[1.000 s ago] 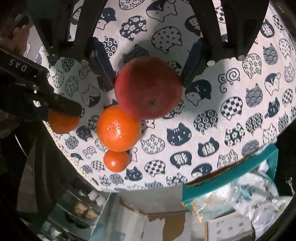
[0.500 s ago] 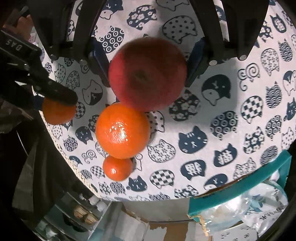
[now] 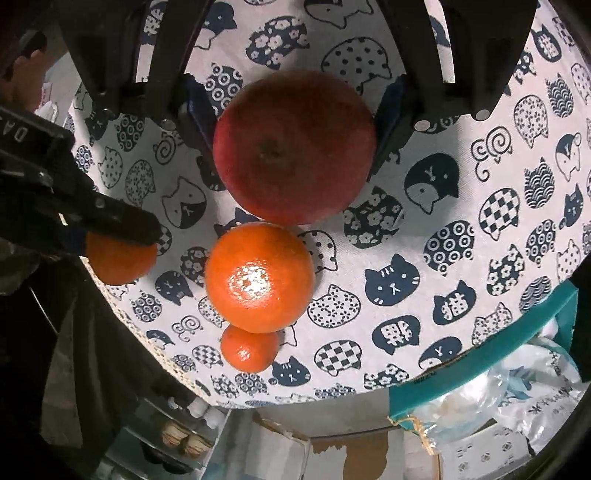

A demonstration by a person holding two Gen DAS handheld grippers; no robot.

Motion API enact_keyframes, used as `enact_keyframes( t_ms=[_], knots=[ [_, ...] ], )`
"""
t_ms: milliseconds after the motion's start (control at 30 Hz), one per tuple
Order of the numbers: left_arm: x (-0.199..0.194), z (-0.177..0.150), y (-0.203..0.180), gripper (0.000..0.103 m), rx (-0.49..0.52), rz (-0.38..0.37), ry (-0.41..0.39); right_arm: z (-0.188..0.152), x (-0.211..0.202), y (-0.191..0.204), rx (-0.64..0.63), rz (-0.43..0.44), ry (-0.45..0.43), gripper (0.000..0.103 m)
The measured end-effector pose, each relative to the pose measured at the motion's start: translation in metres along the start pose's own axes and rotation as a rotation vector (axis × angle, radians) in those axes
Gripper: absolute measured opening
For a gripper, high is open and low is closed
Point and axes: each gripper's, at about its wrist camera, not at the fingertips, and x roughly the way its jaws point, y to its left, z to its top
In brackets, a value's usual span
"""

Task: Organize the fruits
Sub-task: 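Lift the red apple with the left tool while the right tool lifts the tangerine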

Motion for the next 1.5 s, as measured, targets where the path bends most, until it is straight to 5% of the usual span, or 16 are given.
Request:
enact_keyframes(
  t_ms=[1500],
  knots=[
    [-0.240,-0.048,0.016,0.076,-0.075,0.048,-0.355,0.022,-0.170,0.111,-0.215,0.116,-0.327,0.046]
  ],
)
